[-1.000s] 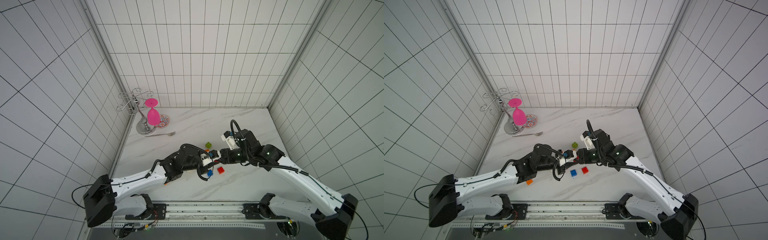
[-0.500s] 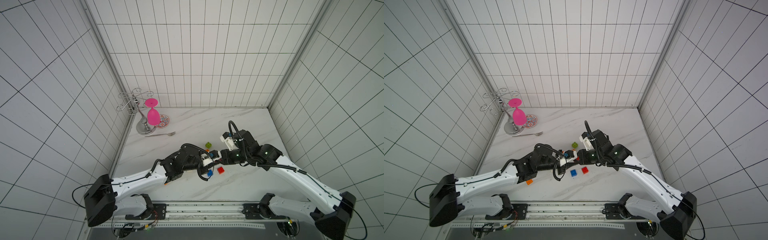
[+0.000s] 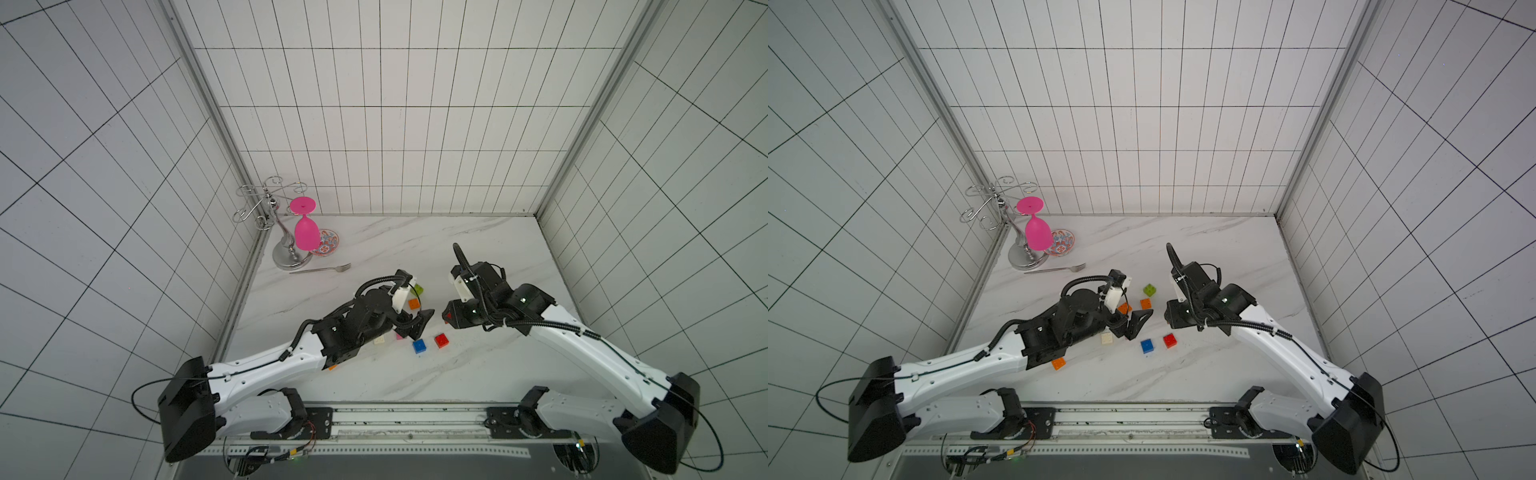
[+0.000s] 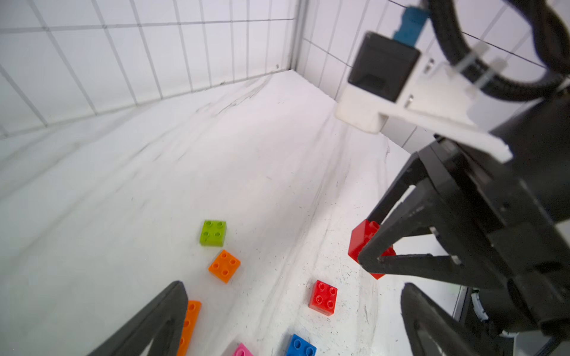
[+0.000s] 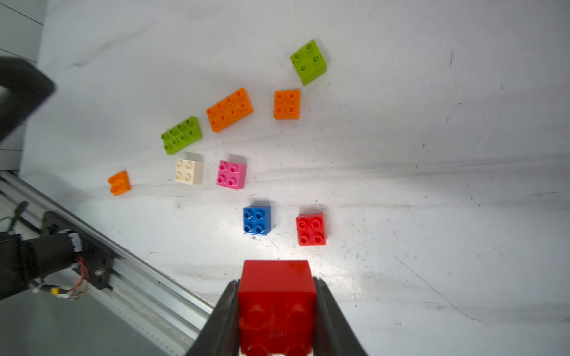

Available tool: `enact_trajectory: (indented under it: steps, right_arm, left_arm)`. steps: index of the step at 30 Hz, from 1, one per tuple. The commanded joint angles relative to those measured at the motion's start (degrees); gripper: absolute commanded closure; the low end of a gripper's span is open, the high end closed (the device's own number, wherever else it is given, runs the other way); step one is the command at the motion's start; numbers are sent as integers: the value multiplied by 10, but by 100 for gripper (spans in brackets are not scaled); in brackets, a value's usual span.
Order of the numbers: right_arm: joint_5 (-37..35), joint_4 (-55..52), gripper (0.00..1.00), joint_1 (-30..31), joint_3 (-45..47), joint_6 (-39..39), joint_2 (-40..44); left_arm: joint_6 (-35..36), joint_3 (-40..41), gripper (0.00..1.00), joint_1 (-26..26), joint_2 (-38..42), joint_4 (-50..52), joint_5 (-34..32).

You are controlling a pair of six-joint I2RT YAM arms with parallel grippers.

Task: Assemble the letter r with lego
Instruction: Assemble the lego brick with the lego brick.

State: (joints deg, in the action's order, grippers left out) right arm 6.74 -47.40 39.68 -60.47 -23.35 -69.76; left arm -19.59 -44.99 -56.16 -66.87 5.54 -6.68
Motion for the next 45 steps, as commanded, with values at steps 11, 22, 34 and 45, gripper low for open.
enact_trajectory:
  steps: [11,22,34,45]
  right_arm:
    - [-54,32,100,11,31,116,-129]
    - [-89,89,100,61,73,90,-160]
    - [-92,91,100,68,83,84,-176]
    - [-93,91,100,73,91,69,-189]
  left_arm:
    - [-312,144,2,142,57,-10,166]
    - [-278,123,2,171,64,48,183]
    - [-280,130,3,171,62,30,195]
    - [-280,135,3,171,63,24,198]
